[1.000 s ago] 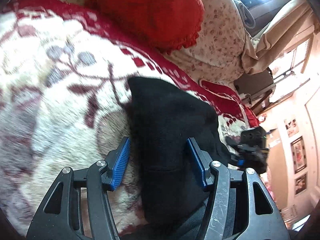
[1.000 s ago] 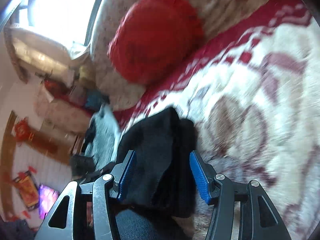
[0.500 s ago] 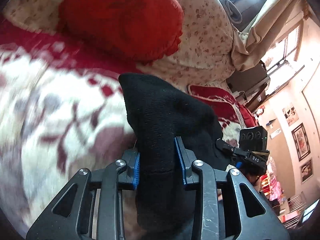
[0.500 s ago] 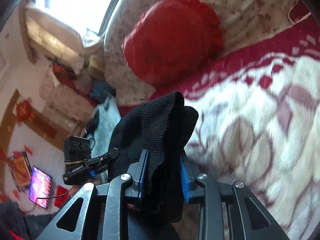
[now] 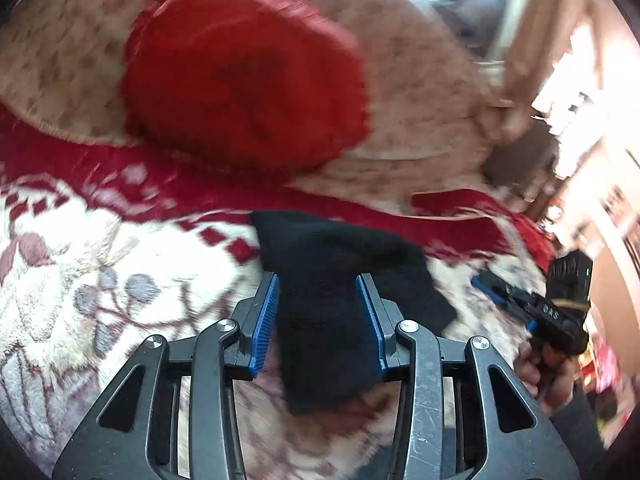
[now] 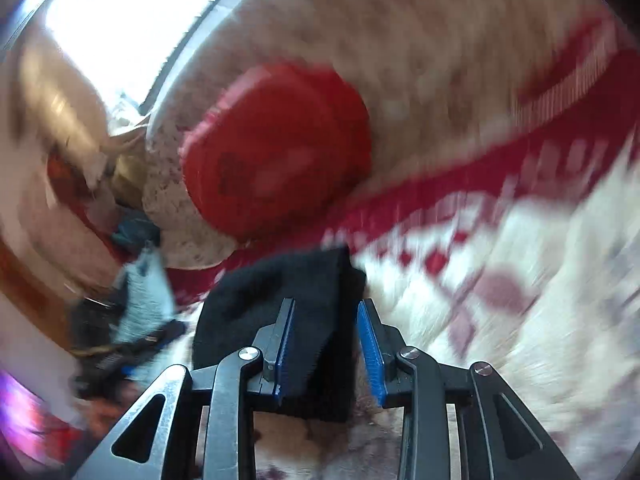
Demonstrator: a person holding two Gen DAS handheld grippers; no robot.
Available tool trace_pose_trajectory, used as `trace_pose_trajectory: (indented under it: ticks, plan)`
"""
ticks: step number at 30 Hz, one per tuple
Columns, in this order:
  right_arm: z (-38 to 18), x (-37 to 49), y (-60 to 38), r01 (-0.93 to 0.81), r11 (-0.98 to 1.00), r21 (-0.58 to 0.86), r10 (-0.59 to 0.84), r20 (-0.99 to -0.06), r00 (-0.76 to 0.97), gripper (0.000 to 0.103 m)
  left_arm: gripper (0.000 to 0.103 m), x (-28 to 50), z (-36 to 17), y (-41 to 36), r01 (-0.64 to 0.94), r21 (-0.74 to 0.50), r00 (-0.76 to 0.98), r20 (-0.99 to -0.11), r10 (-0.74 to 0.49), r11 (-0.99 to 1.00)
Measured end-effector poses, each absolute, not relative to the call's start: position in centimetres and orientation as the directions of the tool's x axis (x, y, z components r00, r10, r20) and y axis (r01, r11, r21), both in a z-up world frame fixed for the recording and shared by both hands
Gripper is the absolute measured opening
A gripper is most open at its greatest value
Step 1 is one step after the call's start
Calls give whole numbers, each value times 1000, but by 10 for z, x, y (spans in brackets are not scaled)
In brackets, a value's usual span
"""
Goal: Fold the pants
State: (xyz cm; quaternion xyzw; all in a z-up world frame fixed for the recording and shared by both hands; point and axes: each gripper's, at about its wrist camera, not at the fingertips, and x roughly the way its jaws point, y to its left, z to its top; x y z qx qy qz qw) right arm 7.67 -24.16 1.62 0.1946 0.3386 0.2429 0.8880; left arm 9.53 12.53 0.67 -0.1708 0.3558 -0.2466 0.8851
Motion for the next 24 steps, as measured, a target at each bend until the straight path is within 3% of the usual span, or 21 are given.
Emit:
trace_pose_trajectory:
  ticks: [2, 5, 7, 9, 10, 14, 19, 24]
  plan:
    - [34, 54, -209, -461, 790, 404, 613, -491, 619, 31, 38, 81, 5, 113, 378, -433, 612, -546, -572, 818]
    - [30, 45, -165, -561, 795, 230, 572, -592, 568, 28, 35, 72, -11, 82, 439, -372, 561, -597, -573, 818]
    - [16, 47, -144, -575, 804, 153, 514, -666, 541, 23, 26, 70, -18, 76, 444, -374, 544, -609, -577, 814]
    - [-8, 59, -138, -535, 839, 102, 421, -744, 519, 7, 24, 74, -36, 68, 425, -341, 535, -652, -537, 838]
    - [-19, 63, -140, -527, 842, 115, 414, -763, 496, 4, 19, 78, -45, 66, 414, -339, 515, -678, -524, 845]
    - [-23, 64, -150, -532, 835, 142, 443, -748, 495, 3, 14, 83, -56, 68, 407, -351, 512, -677, -529, 844]
    - [3, 70, -160, -518, 804, 291, 559, -667, 492, 4, 14, 81, -21, 81, 447, -345, 540, -632, -556, 826]
    - [34, 95, -169, -465, 861, 207, 480, -633, 607, 7, 14, 123, 24, 82, 441, -291, 618, -587, -522, 849]
